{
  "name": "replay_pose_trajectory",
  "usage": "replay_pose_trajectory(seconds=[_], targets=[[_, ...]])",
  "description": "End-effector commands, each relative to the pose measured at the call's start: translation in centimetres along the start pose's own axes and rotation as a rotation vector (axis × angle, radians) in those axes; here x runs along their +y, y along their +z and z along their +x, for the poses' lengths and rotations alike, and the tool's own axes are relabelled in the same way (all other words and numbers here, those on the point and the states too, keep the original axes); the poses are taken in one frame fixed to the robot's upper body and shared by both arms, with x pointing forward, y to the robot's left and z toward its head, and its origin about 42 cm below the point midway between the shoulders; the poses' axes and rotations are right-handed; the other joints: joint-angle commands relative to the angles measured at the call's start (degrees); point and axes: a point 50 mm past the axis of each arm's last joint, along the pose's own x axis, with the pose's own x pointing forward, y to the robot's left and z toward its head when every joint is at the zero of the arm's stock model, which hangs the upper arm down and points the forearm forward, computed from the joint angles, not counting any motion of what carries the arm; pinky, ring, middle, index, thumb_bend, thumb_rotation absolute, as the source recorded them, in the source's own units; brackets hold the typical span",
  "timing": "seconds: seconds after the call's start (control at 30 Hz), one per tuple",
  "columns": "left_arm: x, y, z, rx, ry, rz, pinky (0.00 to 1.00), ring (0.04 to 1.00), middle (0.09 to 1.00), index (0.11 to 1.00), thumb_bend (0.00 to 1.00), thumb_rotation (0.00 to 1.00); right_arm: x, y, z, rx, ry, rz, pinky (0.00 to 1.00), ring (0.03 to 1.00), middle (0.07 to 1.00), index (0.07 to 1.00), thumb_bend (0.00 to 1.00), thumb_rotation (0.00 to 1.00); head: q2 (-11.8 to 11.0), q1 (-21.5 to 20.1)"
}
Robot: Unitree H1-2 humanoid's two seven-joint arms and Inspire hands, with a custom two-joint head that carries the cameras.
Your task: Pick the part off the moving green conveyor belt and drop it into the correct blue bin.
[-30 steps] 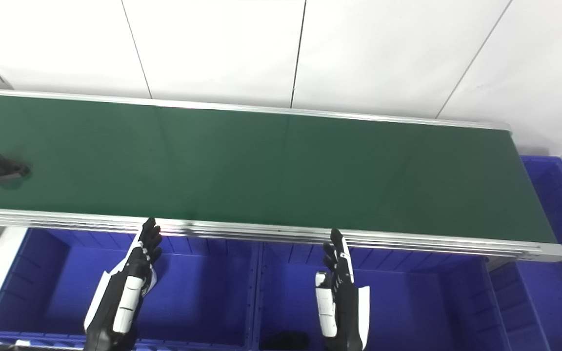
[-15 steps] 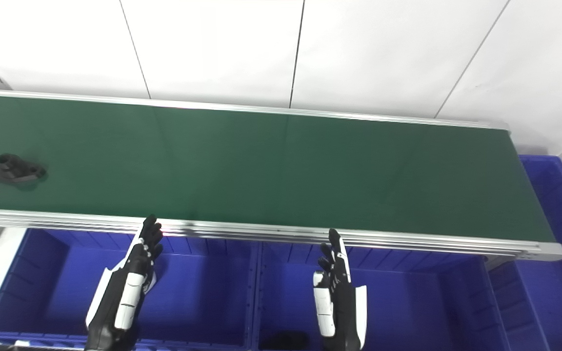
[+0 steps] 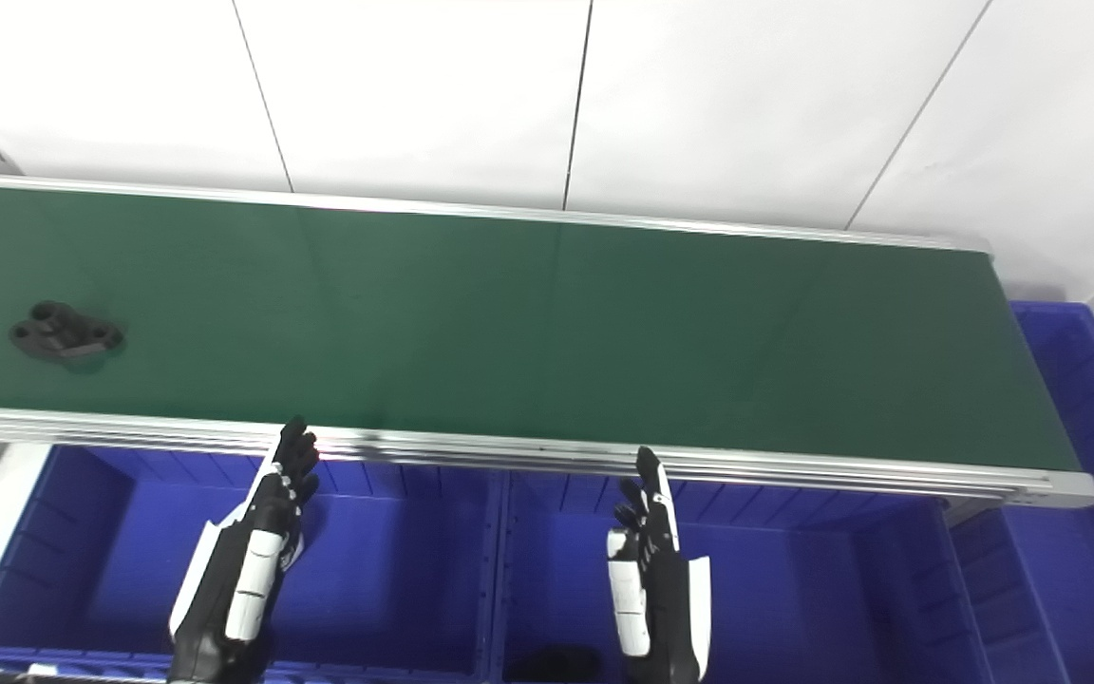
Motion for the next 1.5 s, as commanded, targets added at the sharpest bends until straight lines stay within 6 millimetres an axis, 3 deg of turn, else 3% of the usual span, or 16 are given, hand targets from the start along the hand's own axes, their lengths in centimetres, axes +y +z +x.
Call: replay_pose_trajectory(seconds=[0.0,0.43,0.77,0.9,1.3,1.47], targets=[[-0.2,1.0,0.2,-0.054,-0.005,0.002,1.00,1.000,1.000,1.000,0.62,1.00,1.7,1.5,0.5,-0.048,-0.001,0.062,0.87,0.923,0.969,0.967,0.76,1.00,0.0,0.1],[-0.1,0.7,0.3,-0.051,-0.007,0.003,1.00,1.000,1.000,1.000,0.62,1.00,1.6,1.4,0.5,-0.050,-0.002,0.057,0.86,0.920,0.967,0.962,0.74,1.00,-0.6,0.5],[-2.1,-0.6,0.0,-0.038,-0.001,-0.034,1.00,1.000,1.000,1.000,0.60,0.96,-0.6,-0.4,-0.1,-0.047,0.005,0.030,0.91,0.936,0.976,0.979,0.73,1.00,-7.4,10.5],[-2.9,-1.0,0.2,-0.040,0.001,-0.036,1.00,0.983,1.000,1.000,0.60,0.92,-1.4,-1.0,-0.1,-0.040,0.008,0.021,0.95,0.950,0.986,0.986,0.75,1.00,-9.0,12.6],[-4.1,-1.3,0.3,-0.062,0.021,-0.057,0.99,0.944,0.980,0.976,0.61,0.87,-2.4,-1.8,0.1,-0.028,0.009,0.031,1.00,0.961,0.998,0.987,0.76,1.00,-10.4,14.1],[-4.1,-1.5,0.2,-0.053,0.022,-0.039,0.97,0.939,0.971,0.975,0.61,0.88,-2.4,-2.2,0.0,-0.038,0.011,0.031,1.00,0.956,0.995,0.986,0.75,1.00,-12.7,14.8]])
